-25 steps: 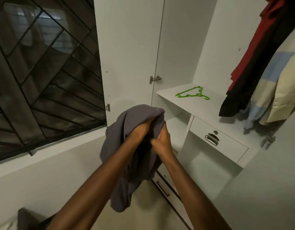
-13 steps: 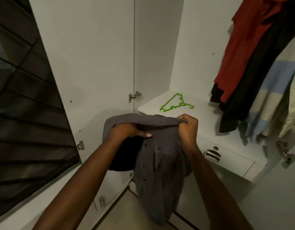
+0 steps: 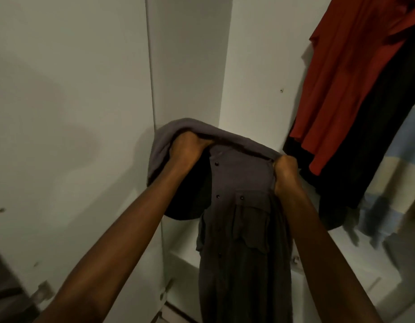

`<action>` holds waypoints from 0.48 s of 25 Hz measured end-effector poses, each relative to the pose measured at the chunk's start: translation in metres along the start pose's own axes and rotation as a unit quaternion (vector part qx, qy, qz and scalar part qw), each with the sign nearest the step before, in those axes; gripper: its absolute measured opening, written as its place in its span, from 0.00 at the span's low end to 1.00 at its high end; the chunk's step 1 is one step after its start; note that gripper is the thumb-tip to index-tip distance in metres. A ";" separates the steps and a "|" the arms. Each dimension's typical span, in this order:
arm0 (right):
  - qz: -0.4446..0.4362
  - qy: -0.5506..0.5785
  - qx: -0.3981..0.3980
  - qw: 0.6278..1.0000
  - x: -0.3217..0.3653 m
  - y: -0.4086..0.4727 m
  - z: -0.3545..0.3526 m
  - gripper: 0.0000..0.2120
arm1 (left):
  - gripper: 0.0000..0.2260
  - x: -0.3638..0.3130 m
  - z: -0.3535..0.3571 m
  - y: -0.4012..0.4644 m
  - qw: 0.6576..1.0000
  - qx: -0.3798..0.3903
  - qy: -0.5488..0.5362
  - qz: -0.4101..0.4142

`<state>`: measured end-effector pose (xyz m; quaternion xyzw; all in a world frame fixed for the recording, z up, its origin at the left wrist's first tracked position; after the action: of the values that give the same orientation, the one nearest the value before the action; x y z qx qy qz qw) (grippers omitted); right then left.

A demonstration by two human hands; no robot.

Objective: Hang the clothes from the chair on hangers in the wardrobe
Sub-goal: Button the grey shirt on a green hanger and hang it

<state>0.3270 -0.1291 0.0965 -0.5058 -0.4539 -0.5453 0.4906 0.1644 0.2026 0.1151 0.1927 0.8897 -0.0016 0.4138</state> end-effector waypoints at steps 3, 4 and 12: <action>0.016 0.020 -0.013 1.000 0.003 0.059 0.011 0.12 | 0.28 -0.123 -0.024 -0.010 0.967 -0.059 -0.116 0.219; 0.009 0.024 -0.017 1.000 0.006 0.079 0.013 0.12 | 0.29 -0.149 -0.032 -0.006 0.951 -0.050 -0.156 0.262; 0.053 -0.110 -0.097 0.988 -0.087 0.187 -0.005 0.12 | 0.11 -0.240 0.176 0.034 0.919 0.149 -0.127 0.342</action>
<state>0.5130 -0.1474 0.0087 -0.6313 -0.4227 -0.5008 0.4147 0.4452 0.1236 0.1811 0.5424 0.6994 -0.0168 0.4652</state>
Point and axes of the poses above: each hand's wrist, its own y-axis towards the middle knuckle, its own z-axis out of the palm, x = y × z, the point moved 10 cm from there along y, towards the middle knuckle, and after that the axes turned 12 degrees about -x, right-handed, at the moved point
